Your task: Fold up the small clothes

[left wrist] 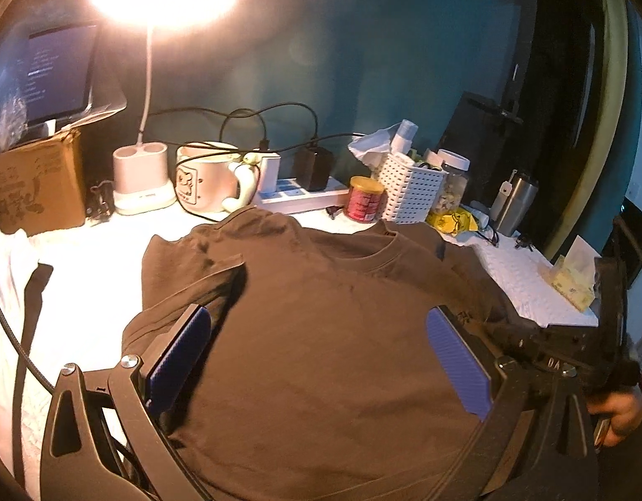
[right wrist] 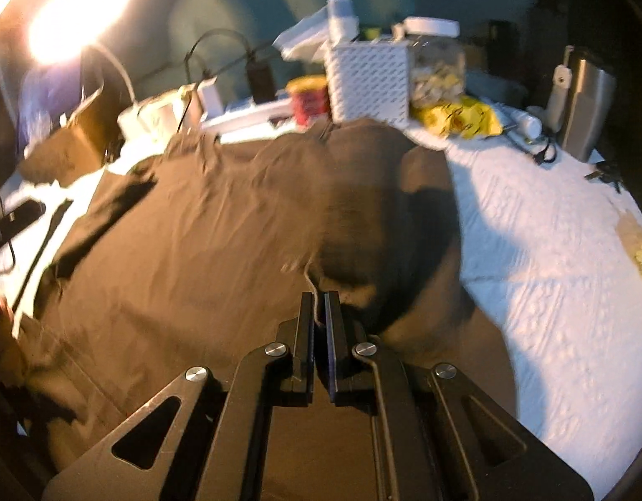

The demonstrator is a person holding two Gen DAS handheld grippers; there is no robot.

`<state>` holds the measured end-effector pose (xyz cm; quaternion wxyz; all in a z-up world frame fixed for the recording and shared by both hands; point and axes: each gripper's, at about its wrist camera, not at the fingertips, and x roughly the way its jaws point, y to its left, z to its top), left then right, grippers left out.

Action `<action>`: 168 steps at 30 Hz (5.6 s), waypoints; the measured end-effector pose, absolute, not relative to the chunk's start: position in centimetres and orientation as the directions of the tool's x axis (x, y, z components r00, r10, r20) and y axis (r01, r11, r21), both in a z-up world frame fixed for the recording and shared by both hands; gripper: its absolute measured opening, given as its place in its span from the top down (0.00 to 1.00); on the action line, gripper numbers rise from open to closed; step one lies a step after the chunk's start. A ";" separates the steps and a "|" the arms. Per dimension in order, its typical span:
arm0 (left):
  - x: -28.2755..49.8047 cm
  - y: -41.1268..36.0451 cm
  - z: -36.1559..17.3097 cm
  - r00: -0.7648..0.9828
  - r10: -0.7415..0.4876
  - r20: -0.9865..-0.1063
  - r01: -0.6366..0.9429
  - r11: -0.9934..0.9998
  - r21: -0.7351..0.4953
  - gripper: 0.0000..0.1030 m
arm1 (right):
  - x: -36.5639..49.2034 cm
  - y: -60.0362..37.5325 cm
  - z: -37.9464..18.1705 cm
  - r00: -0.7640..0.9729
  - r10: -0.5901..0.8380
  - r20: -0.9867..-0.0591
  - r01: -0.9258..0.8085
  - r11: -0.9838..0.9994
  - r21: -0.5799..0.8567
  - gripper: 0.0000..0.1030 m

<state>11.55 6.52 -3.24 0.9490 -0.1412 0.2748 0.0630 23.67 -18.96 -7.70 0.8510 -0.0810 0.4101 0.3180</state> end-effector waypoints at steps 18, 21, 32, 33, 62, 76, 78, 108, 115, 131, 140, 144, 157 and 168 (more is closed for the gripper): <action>10.6 6.7 -3.5 0.828 0.048 -0.559 -0.196 0.958 -0.208 0.01 | 20.9 -19.9 -7.4 0.374 0.467 -0.801 -0.640 0.755 0.142 0.63; 10.7 6.3 -3.5 0.825 0.047 -0.564 -0.193 0.960 -0.201 0.01 | 20.6 -21.0 -7.6 0.334 0.469 -0.818 -0.621 0.762 0.184 0.63; 11.3 4.6 -2.7 0.814 0.068 -0.576 -0.185 0.972 -0.146 0.01 | 22.0 -22.7 -6.5 0.400 0.486 -0.777 -0.583 0.789 0.193 0.63; 11.1 4.7 -2.6 0.814 0.078 -0.576 -0.192 0.971 -0.140 0.01 | 22.2 -22.3 -6.9 0.373 0.496 -0.784 -0.593 0.778 0.210 0.63; 10.9 18.0 -7.5 0.738 0.059 -0.673 -0.271 0.938 -0.215 0.23 | 21.5 -17.2 -5.6 0.422 0.534 -0.733 -0.575 0.783 0.239 0.55; 11.6 19.1 -9.2 0.684 -0.026 -0.729 -0.282 0.912 -0.297 0.87 | 22.8 -15.7 -6.7 0.400 0.447 -0.800 -0.594 0.791 0.145 0.31; 11.4 18.9 -8.7 0.693 -0.017 -0.720 -0.281 0.914 -0.292 0.90 | 22.7 -15.7 -6.8 0.398 0.448 -0.800 -0.596 0.790 0.146 0.31; 14.8 7.5 -8.5 0.619 -0.118 -0.776 -0.092 0.971 -0.221 0.92 | 23.0 -23.5 -7.0 0.394 0.556 -0.732 -0.552 0.780 0.295 0.31; 14.4 6.5 -8.5 0.574 -0.180 -0.799 -0.088 0.956 -0.279 0.91 | 23.3 -25.2 -7.2 0.399 0.573 -0.716 -0.544 0.776 0.318 0.31; 14.2 10.7 -7.2 0.577 0.028 -0.816 -0.220 0.968 -0.122 0.41 | 23.8 -26.6 -7.4 0.405 0.599 -0.691 -0.546 0.765 0.343 0.31; 13.2 7.1 -8.9 0.552 -0.133 -0.823 -0.045 0.981 -0.188 0.94 | 23.7 -25.9 -7.6 0.390 0.599 -0.699 -0.549 0.761 0.345 0.31; 12.5 5.3 -9.4 0.526 -0.178 -0.832 0.031 0.981 -0.191 0.97 | 23.5 -25.4 -7.6 0.380 0.599 -0.704 -0.554 0.757 0.345 0.31; 10.9 8.6 -6.2 0.619 -0.027 -0.785 -0.084 0.991 -0.100 0.46 | 21.9 -24.2 -6.5 0.370 0.613 -0.698 -0.603 0.730 0.322 0.31; 11.1 6.4 -9.2 0.542 -0.102 -0.834 0.053 0.995 -0.087 0.46 | 20.2 -21.3 -8.9 0.275 0.576 -0.769 -0.639 0.707 0.301 0.31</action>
